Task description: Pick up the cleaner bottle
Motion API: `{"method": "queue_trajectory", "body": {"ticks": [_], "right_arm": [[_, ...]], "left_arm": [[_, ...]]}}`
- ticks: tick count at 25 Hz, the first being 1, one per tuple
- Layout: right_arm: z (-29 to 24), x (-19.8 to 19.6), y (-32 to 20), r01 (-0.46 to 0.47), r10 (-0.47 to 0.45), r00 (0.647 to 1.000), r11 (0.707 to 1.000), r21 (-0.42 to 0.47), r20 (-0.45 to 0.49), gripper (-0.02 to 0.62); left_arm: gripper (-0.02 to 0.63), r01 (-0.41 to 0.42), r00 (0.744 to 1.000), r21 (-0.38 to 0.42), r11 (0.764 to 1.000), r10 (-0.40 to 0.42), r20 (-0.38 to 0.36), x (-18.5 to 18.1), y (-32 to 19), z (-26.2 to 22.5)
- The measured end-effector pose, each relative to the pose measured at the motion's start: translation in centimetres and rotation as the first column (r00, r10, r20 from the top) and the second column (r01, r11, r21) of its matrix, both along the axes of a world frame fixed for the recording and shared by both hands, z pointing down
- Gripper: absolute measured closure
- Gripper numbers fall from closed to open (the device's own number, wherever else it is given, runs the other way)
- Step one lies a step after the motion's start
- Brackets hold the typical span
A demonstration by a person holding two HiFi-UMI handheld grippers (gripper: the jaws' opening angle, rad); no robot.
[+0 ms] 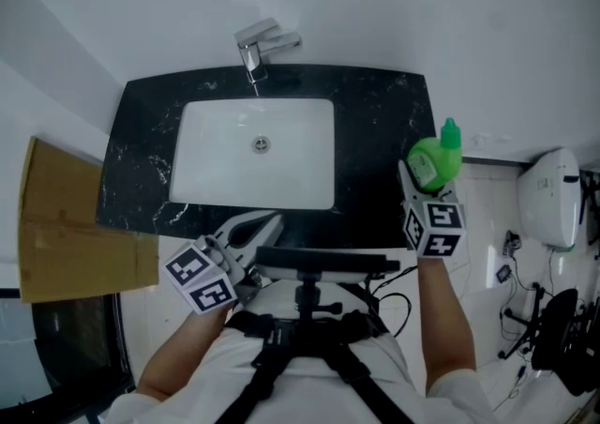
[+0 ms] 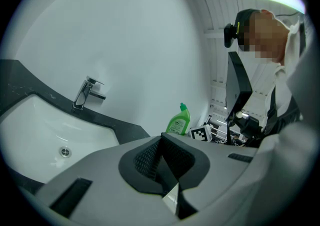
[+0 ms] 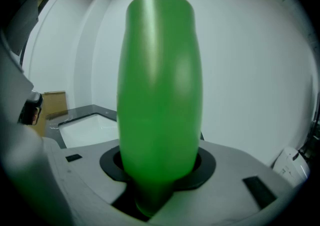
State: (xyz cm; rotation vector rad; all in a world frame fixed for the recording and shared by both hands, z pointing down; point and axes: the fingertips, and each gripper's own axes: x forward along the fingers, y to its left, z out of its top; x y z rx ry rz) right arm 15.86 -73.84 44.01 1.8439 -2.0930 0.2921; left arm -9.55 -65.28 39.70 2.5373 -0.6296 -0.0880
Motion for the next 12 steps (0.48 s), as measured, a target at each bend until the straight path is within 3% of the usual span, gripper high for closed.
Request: {"method": "queue_trajectory", "body": {"ticks": [12], "right_arm": [[-0.73,-0.12,0.84,-0.007,0.007,1.000,1.000,0.002,-0.009,0.420]], "left_arm": [[0.606,-0.016,1.000,0.008,1.000,0.016,-0.008,0.00,0.07,-0.23]]}}
